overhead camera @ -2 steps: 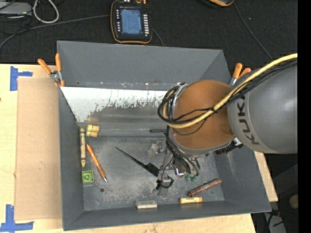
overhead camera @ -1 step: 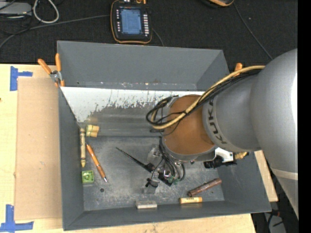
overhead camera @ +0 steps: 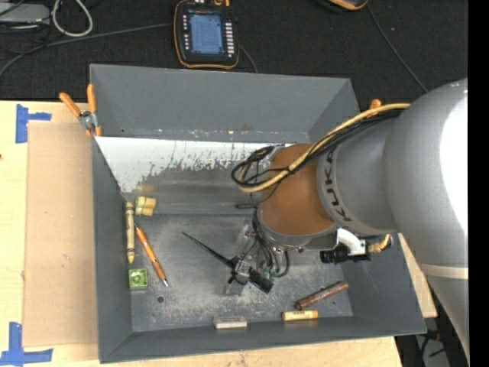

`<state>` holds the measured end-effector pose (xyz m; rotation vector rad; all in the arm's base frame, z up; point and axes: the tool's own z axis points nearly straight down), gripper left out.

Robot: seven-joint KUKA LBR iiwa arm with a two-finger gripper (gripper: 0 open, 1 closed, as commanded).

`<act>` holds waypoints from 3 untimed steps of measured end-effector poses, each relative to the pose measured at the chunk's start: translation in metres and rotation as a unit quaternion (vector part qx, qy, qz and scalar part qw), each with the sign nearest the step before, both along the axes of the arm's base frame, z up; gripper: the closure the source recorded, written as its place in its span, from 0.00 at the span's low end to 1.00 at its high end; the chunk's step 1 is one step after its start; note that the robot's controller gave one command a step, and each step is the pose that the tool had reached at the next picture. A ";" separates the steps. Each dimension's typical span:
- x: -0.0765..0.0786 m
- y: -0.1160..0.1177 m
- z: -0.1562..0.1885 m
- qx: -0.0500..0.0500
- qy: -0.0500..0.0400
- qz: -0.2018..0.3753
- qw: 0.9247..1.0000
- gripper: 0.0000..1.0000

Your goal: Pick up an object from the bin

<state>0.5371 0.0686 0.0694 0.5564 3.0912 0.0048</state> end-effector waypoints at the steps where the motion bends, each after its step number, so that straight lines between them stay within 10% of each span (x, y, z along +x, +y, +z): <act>1: -0.014 0.008 0.004 -0.001 0.006 0.024 1.000 0.00; 2: -0.002 0.002 0.000 0.000 0.001 0.005 1.000 0.00; 3: -0.012 0.006 0.003 0.000 0.005 0.020 1.000 1.00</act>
Offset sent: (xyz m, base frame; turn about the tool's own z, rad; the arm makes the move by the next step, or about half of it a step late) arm -0.0019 0.0007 0.0007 -0.0065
